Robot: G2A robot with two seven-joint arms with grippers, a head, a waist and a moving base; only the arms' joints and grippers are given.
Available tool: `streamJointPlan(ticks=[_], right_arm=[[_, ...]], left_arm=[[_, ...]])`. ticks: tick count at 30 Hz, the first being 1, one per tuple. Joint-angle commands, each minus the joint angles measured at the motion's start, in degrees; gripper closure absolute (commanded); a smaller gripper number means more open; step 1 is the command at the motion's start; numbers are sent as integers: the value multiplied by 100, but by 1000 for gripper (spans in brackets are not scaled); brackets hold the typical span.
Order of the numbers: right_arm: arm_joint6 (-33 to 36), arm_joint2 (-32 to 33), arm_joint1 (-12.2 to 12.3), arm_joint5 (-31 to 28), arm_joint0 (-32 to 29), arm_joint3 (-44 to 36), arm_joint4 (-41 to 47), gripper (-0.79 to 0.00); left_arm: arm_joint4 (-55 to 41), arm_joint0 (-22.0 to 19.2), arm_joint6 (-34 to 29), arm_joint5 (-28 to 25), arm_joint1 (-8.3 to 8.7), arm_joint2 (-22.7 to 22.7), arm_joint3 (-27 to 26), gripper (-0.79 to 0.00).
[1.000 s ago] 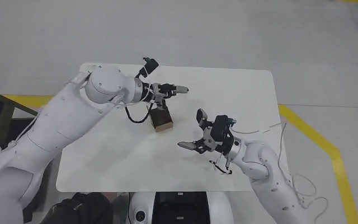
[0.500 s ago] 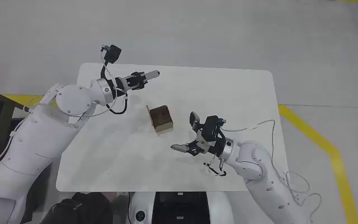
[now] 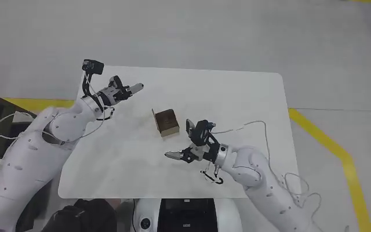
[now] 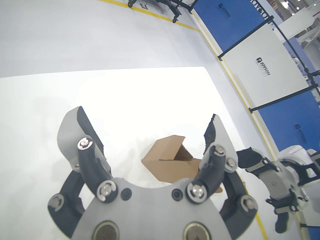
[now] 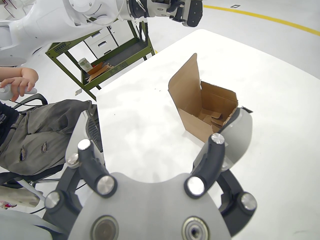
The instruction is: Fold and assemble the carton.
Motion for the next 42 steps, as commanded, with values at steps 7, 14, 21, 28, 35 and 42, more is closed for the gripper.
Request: streamJointPlan(ticks=[7, 14, 21, 28, 35, 42], right_arm=[[-28, -355, -139, 691, 121, 46, 713, -785], [-36, -621, -228, 1383, 228, -83, 408, -785], [-235, -1026, -352, 1716, 473, 154, -261, -785], [-233, -1330, -518, 1945, 853, 451, -422, -785], [-93, -1552, -673, 2334, 1134, 705, -625, -785], [101, -1645, -806, 2737, 1295, 927, -698, 0]], left_arm=[[-7, -2, -4, 4, 0, 0, 2, -785], [665, 7, 10, 179, -23, 0, 32, -785], [1841, -317, -276, -1045, -7, -47, 753, -785], [2565, -615, -20, -3225, 11, -71, 1624, -785], [2489, -885, -100, -3952, 15, -215, 2086, -785], [2484, -890, -95, -3945, 14, -221, 2091, -785]])
